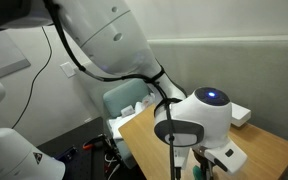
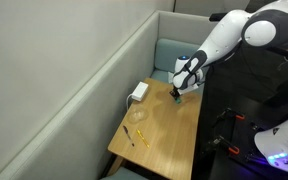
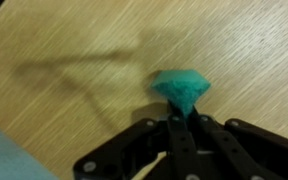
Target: Wipe the table with the sponge
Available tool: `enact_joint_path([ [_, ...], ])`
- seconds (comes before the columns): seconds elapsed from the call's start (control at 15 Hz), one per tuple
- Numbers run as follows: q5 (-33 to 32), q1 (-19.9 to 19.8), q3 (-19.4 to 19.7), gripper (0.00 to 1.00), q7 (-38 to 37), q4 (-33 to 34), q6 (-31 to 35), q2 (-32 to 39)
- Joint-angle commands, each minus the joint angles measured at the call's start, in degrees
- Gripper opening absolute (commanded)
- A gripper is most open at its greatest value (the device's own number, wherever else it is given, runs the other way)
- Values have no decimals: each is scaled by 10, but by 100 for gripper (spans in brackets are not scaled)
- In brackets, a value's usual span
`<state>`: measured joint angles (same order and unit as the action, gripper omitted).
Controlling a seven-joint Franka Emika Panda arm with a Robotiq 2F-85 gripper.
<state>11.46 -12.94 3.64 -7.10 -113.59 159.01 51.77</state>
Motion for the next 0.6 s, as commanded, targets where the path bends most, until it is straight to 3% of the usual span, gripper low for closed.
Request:
enact_joint_path([
  [0.0, -9, 42, -17, 2, -2, -2, -10, 9],
  [0.53, -76, 154, -46, 2, 10, -11, -47, 5],
])
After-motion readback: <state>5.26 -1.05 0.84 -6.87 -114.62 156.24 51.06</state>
